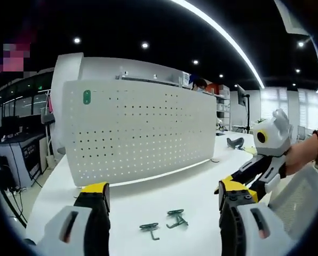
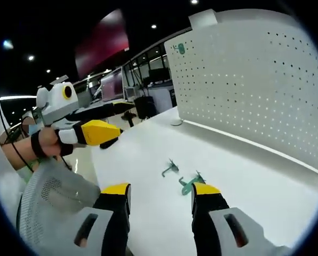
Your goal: Insert the hook assembly into the mounting plate slot until the hook locks in place.
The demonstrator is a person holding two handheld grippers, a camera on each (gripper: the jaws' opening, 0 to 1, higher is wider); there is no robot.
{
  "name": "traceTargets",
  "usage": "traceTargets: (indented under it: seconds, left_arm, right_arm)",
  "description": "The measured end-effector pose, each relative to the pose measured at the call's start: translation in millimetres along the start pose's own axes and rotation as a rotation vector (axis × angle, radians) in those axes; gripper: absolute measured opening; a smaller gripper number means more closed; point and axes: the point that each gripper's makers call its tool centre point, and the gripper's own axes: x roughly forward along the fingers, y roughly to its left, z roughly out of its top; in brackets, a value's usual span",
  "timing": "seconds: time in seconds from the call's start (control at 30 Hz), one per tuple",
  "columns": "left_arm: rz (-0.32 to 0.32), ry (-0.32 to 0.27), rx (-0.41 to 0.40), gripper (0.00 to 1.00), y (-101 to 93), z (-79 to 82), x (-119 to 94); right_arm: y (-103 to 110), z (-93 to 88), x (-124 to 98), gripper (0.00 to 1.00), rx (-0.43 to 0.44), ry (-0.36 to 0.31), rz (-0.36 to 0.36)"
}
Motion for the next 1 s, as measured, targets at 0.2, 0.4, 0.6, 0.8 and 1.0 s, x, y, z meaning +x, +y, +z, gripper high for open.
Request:
traceTargets:
  seconds: [0.2,0.4,0.6,0.8,1.0]
  left_arm:
    - [0.008,0.034,0.009,0.86,3.6,-8.5,-2.1]
    - [0.015,0.062,0.002,0.86,8.5,-17.3,-4.1]
    - [0.009,0.074,-0.013,0.87,7.9,-22.2,-4.6]
    - [0.01,0.079,-0.012,0.86,9.6,-23.0,-5.0]
    - [0.023,0.077,-0.033,0.85,14.0,-23.3,-6.4]
  right_arm:
    - [-5.1,-3.5,10.3,0.43,-0.004,0.031,0.005]
    - [-15.5,-8.3,20.3,0.38,0.027,0.058,-0.007]
    - [-22.9,-18.6,33.6,0.34,0.054,0.097,-0.018]
    - [-29.0,-26.6,41.0,0.3,0.09,0.133,-0.036]
    - [-35.8,-38.4,49.4,0.28,0.126,0.183,-0.057]
